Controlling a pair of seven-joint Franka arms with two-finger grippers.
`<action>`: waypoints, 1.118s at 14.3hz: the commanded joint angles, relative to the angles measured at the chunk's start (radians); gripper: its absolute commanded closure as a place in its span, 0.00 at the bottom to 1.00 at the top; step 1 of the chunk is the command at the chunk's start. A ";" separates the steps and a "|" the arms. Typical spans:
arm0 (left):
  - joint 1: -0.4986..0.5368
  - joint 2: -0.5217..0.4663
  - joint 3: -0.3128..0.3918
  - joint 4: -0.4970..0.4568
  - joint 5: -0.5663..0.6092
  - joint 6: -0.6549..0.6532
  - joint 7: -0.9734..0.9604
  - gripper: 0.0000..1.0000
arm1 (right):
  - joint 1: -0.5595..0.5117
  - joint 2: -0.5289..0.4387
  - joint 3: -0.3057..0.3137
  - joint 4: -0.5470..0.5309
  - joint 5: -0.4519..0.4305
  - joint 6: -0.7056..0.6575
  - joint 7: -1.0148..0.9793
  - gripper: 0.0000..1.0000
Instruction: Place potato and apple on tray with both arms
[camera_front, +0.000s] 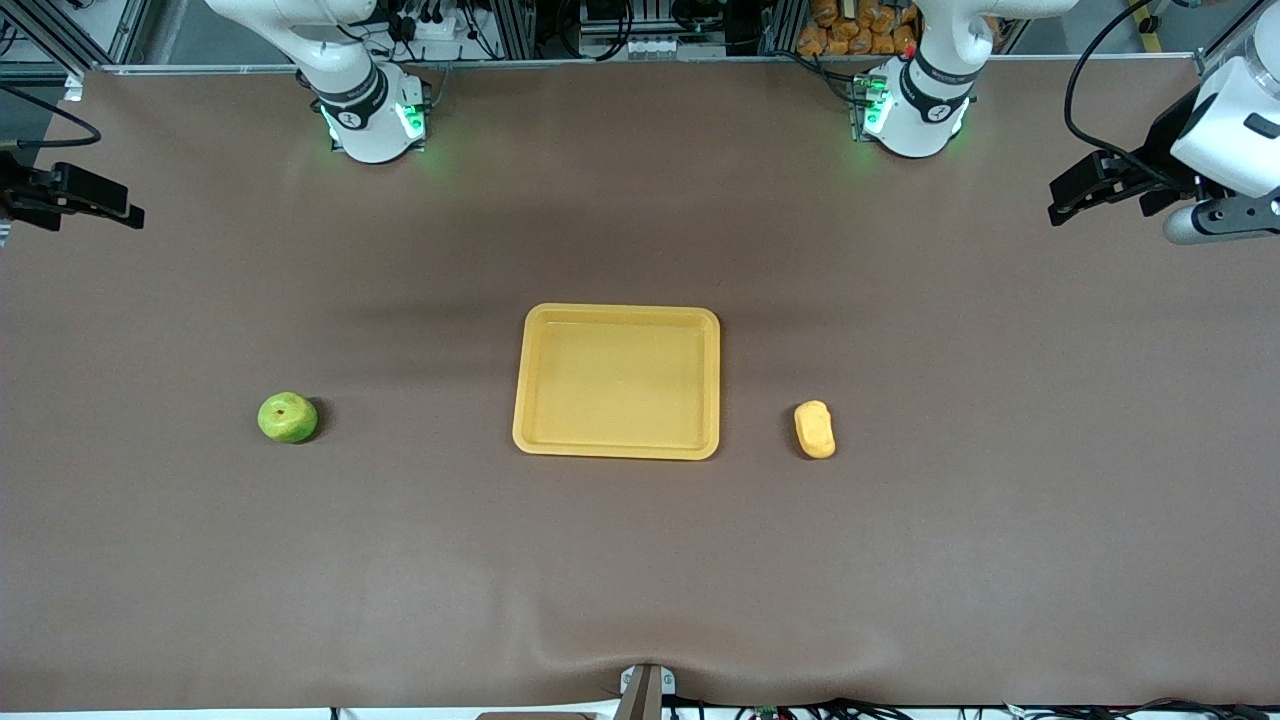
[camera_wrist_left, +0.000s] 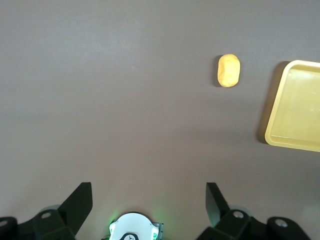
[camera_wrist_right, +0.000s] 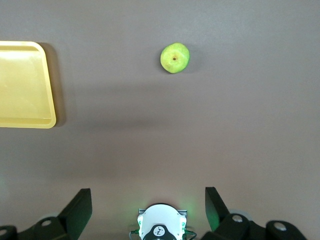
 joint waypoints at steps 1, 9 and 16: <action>0.004 0.010 0.007 0.018 -0.022 -0.004 0.023 0.00 | -0.020 0.002 0.015 0.002 -0.012 -0.005 -0.016 0.00; 0.004 0.053 0.007 0.041 -0.020 -0.004 0.008 0.00 | -0.023 0.015 0.015 -0.007 -0.013 0.001 -0.016 0.00; -0.001 0.034 -0.002 0.017 -0.020 -0.010 0.002 0.00 | -0.033 0.081 0.015 -0.007 -0.016 0.034 -0.016 0.00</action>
